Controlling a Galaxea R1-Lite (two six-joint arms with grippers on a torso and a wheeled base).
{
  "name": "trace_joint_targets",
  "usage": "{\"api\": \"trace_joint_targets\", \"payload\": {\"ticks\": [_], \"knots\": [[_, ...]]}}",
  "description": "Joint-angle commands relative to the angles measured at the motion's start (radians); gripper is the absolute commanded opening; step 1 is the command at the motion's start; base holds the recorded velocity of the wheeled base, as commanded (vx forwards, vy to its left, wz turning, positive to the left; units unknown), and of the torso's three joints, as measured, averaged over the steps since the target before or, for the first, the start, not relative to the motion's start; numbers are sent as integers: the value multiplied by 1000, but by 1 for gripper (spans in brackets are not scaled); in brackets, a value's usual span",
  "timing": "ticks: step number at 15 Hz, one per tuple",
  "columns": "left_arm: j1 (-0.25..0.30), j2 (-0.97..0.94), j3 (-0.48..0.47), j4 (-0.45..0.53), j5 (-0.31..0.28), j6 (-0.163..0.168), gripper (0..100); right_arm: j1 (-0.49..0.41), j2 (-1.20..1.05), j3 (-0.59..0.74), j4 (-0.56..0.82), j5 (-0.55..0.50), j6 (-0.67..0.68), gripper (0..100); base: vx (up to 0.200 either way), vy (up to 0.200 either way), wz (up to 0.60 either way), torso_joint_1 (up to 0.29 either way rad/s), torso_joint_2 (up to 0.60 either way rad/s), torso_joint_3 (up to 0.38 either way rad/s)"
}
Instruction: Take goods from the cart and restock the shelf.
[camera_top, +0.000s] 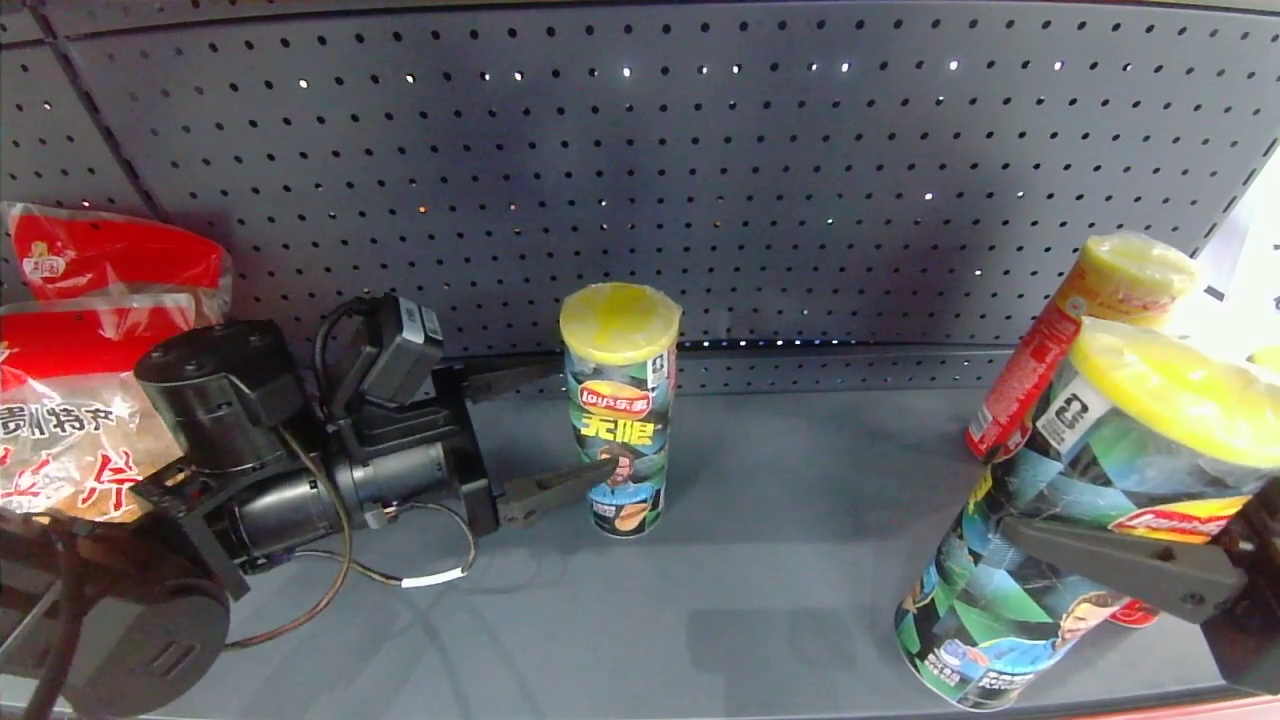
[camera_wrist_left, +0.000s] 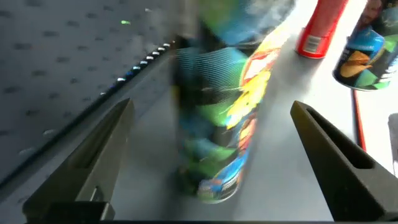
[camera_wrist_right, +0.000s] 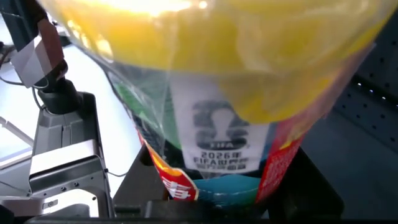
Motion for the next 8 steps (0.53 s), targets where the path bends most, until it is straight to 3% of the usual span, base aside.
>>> {"api": "trace_joint_targets", "payload": {"ticks": [1,8], "knots": [[-19,45,-19,-7,-1,0,100,1,-10,0,1,1,0,0,0,0,0,0,0,0],[-16,154,-66,-73,-47,0,100,-1,-24,3,-1,1,-7,0,0,0,0,0,0,0]]}}
